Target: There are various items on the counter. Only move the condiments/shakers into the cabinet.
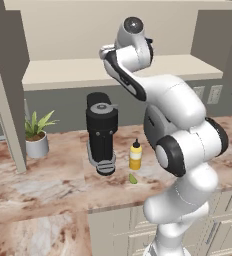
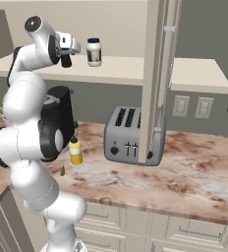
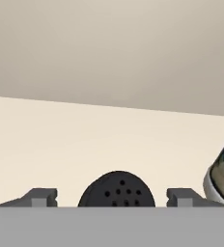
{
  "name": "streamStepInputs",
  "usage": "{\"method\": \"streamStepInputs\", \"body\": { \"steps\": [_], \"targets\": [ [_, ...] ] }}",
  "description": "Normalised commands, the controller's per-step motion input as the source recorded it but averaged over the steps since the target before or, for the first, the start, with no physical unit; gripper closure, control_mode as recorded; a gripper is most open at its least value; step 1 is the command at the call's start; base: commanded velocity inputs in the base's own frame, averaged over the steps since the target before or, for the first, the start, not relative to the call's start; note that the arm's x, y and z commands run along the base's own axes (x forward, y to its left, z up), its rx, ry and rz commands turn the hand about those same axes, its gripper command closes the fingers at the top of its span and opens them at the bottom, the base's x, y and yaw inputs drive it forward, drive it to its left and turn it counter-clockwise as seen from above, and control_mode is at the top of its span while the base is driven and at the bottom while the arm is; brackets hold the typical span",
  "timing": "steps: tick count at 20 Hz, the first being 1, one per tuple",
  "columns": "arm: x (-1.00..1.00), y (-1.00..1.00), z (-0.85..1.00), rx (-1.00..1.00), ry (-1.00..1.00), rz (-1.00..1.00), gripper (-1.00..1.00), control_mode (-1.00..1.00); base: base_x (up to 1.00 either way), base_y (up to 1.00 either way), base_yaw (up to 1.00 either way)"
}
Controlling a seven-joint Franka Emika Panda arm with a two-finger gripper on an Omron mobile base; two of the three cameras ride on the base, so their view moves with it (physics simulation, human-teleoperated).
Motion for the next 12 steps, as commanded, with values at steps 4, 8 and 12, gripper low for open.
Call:
{"method": "streamStepInputs", "body": {
  "steps": [4,8,12],
  "targets": [
    [0.14,0.00,-0.03,-0.03,-0.02,0.00,-1.00,-1.00,0.00,0.00,0.00],
    [0.00,0.00,0.00,0.00,0.00,0.00,-1.00,-1.00,0.00,0.00,0.00],
    [0.00,0.00,0.00,0.00,0.00,0.00,-1.00,-1.00,0.00,0.00,0.00]
  ]
}}
